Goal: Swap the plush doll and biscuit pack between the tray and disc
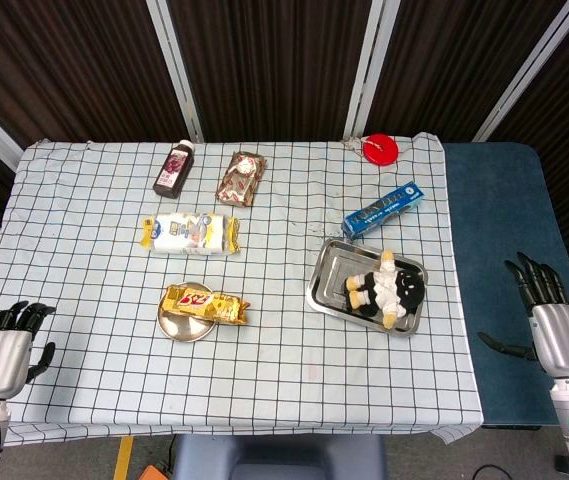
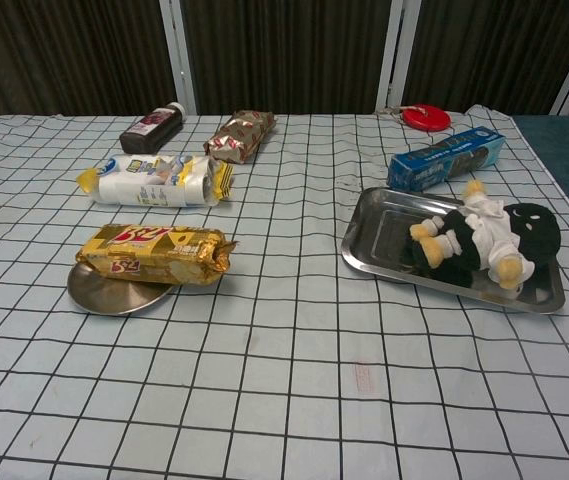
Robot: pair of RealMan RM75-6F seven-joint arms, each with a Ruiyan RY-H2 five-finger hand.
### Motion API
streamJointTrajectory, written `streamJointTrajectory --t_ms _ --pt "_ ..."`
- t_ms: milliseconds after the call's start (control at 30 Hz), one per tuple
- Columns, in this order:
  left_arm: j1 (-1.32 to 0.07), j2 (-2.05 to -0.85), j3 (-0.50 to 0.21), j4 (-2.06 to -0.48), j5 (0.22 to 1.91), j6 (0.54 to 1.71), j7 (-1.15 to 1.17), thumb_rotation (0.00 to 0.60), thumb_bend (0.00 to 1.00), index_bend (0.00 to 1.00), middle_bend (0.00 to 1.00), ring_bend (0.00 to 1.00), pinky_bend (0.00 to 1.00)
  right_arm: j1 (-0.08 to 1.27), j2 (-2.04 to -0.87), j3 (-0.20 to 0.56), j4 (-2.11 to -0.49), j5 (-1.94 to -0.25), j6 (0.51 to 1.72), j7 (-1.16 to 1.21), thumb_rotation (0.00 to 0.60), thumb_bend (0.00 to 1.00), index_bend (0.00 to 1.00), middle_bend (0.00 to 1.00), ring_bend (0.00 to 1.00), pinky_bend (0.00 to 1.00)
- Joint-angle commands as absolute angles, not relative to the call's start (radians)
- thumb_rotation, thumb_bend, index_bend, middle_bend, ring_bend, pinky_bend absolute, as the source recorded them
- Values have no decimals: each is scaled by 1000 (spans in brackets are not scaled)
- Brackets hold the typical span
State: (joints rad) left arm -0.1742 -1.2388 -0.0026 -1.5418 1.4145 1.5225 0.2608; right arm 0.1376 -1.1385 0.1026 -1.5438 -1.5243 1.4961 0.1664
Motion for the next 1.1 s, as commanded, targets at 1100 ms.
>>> streamJointTrajectory --t_ms 1100 --pt "-156 -1223 -22 -1550 1452 1475 252 600 413 251 246 170 243 294 -1177 106 -1487 -1600 1318 190 600 74 0 0 0 0"
